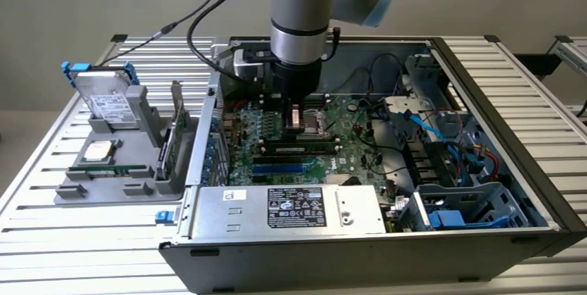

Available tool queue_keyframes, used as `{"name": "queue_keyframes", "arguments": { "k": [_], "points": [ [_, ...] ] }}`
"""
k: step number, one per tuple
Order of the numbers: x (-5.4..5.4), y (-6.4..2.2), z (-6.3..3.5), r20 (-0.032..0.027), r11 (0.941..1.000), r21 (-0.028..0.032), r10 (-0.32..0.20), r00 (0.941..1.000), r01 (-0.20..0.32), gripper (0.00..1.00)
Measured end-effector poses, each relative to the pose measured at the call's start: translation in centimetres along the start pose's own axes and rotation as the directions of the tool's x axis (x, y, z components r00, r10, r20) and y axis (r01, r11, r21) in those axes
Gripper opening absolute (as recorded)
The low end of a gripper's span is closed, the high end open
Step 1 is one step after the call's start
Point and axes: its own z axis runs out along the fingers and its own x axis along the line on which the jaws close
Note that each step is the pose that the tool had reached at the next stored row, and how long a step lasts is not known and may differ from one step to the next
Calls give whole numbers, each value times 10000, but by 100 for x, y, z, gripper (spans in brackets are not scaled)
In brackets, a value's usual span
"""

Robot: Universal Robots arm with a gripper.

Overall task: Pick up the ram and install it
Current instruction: 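Press down the ram until it locks into place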

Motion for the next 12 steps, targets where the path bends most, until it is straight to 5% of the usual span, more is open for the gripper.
{"name": "queue_keyframes", "arguments": {
  "k": [12],
  "points": [
    [95, -246, -118, 107, 10000, -30, -52, 9999, 52, 10]
  ]
}}
